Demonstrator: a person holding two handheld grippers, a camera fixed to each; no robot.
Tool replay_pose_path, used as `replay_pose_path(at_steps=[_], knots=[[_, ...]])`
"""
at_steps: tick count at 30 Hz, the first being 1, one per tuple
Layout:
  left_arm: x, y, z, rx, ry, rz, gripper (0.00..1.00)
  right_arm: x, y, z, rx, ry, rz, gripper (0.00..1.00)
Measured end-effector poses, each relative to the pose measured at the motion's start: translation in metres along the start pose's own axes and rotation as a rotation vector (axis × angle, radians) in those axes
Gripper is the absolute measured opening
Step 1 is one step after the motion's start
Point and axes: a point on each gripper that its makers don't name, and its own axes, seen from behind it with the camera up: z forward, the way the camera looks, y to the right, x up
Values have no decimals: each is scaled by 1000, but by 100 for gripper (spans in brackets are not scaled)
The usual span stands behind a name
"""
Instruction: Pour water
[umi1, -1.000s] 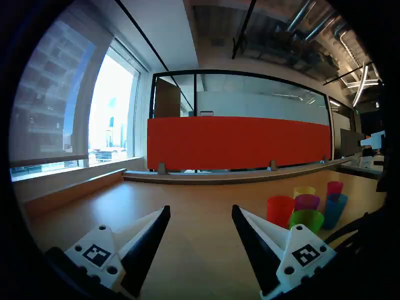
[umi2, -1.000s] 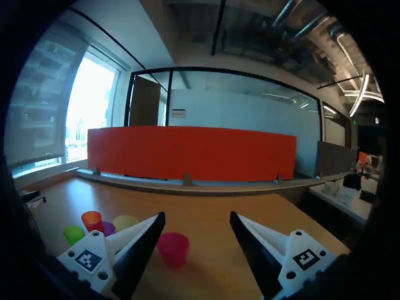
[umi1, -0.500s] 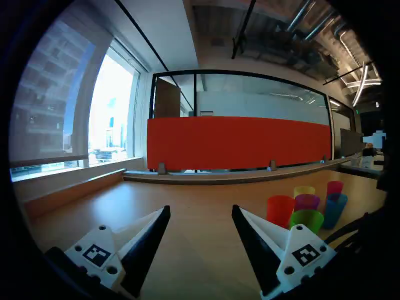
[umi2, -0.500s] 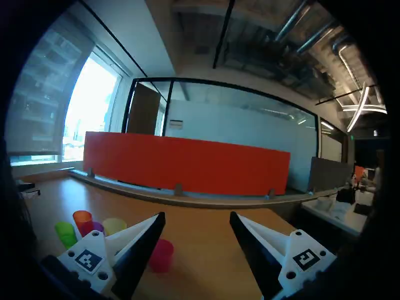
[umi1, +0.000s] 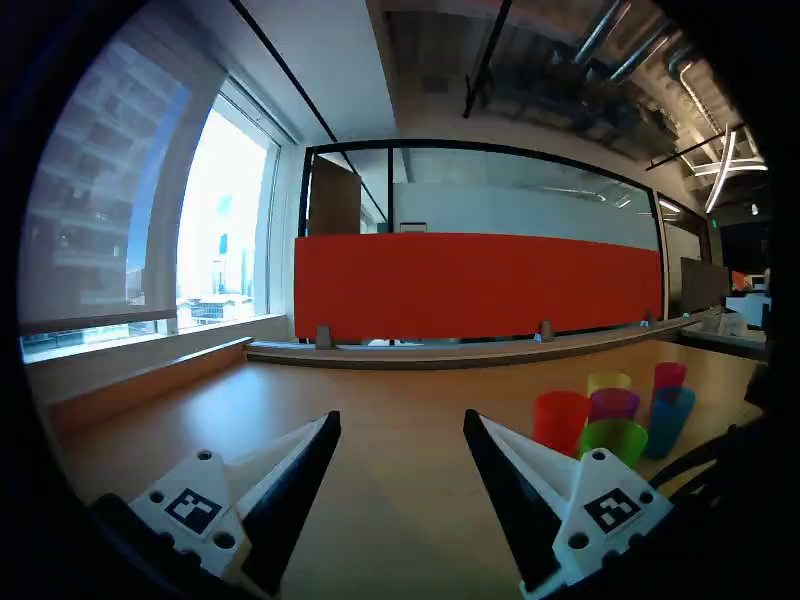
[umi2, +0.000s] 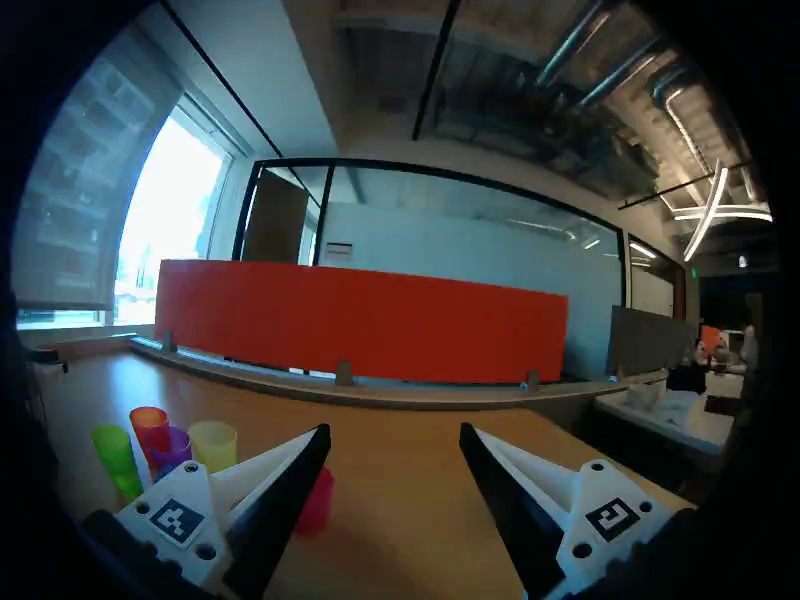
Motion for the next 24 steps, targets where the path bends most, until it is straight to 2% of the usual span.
replay_pose_path(at_steps=[6, 15, 24], knots=[[0, 0, 0, 0, 0, 0, 91, -10, -7, 0, 23, 31, -6, 100], [0, 0, 0, 0, 0, 0, 91, -19, -7, 3, 31, 39, 48, 100], [0, 0, 0, 0, 0, 0, 91, -44, 4, 6, 8, 5, 77, 100]])
